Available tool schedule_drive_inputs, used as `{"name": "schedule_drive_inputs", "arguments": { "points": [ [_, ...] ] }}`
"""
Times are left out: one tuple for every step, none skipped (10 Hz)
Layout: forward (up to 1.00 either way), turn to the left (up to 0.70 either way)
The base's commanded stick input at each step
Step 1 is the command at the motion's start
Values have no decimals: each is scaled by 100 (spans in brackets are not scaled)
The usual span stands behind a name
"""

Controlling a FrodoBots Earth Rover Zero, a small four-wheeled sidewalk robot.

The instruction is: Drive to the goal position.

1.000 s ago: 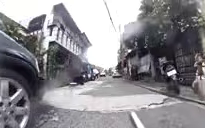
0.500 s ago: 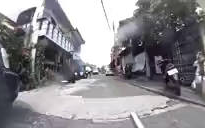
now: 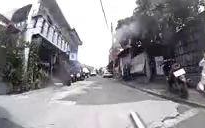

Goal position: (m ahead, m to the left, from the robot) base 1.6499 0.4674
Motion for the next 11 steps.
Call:
{"name": "schedule_drive_inputs", "arguments": {
  "points": [
    [70,0],
    [70,0],
    [70,0],
    [70,0],
    [70,0],
    [70,0],
    [70,0],
    [70,0],
    [70,0],
    [70,0],
    [70,0]
  ]
}}
